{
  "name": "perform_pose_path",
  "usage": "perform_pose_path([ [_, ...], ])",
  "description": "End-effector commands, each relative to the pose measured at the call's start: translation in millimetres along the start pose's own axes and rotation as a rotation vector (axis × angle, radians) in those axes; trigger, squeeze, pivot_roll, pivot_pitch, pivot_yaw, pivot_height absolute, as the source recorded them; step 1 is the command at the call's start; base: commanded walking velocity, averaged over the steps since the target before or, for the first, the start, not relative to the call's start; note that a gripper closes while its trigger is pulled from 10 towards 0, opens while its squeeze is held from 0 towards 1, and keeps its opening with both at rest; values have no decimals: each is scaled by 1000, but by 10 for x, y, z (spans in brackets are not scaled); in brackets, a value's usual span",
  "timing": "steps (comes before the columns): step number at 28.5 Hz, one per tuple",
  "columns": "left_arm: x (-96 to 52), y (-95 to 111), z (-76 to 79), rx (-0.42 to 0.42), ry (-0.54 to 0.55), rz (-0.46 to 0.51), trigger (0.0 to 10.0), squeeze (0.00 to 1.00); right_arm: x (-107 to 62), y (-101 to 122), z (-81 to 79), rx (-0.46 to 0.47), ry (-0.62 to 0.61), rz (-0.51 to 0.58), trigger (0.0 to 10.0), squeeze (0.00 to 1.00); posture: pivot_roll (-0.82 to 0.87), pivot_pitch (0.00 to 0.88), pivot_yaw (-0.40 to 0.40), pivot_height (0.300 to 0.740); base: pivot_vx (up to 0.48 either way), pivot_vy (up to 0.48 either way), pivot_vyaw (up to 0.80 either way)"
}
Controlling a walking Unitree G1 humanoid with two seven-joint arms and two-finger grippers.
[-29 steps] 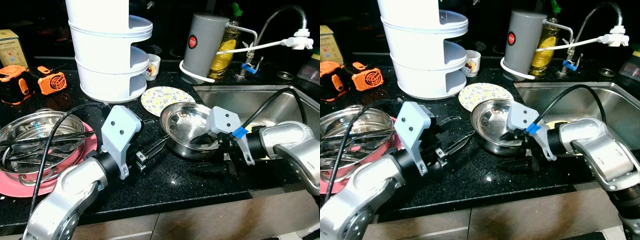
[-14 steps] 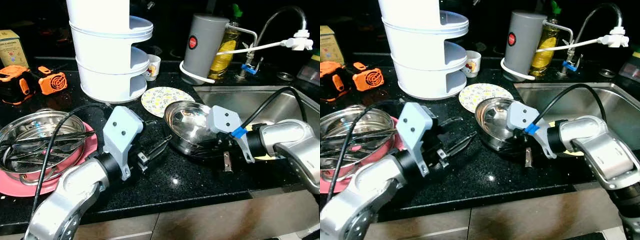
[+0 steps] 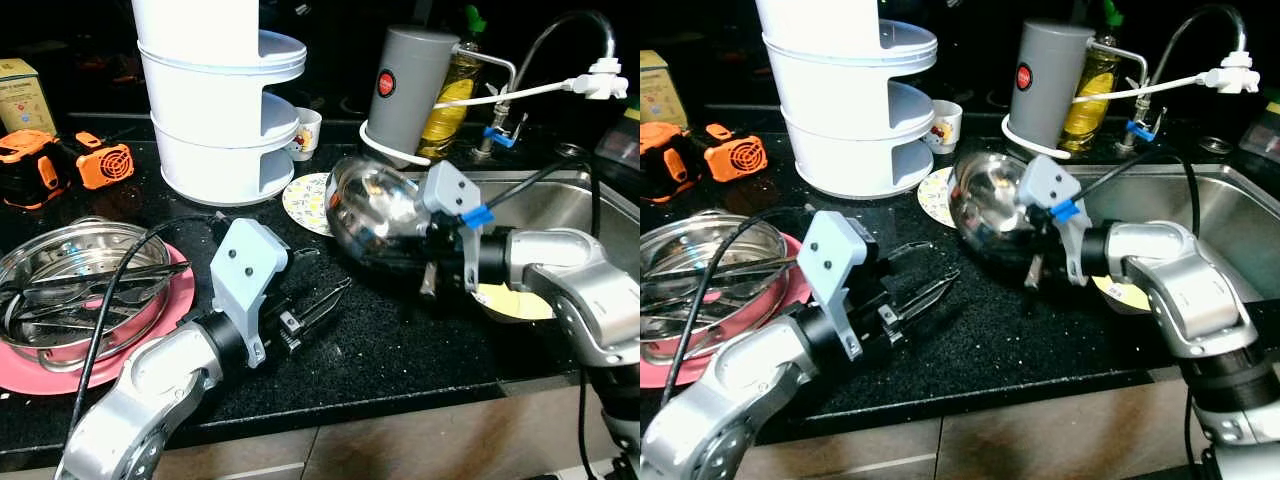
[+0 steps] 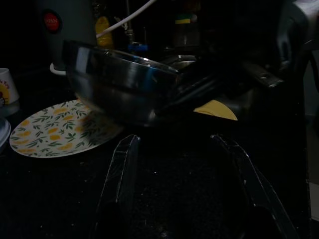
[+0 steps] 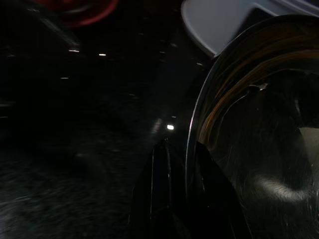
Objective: Kitchen organization
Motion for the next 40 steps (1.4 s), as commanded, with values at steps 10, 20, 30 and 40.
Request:
perform_pose_path([
  [10,1,-49,33,-28,-13,-14,10000,0,-24,78,138,-18,-104,42,0,0,32,0,-99,740,0,-390,0],
  [20,5,-40,18,-28,-3,-10,10000,0,6,15,214,-66,-176,-21,7059,0,30,0,-100,740,0,-392,0],
  [30,17,-29,-25,-22,32,-3,10000,0,130,-144,347,-144,-314,-143,10000,0,29,0,-102,740,0,-39,0],
  [40,21,-22,-37,-11,43,-3,10000,0,472,-387,265,-187,-311,-258,10000,702,35,0,-108,740,0,0,0],
])
Point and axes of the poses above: a point about 5 cm out from each wrist's last joint towards the gripper, its own x axis pointing out of the wrist towards the gripper, its own y axis along the axis of the wrist's last joint, z = x × y, the point moved 1 cm from there along x, pointing out of the wrist towards the gripper, and after that the axes turned 6 degrees about x, right-handed, at the moved point
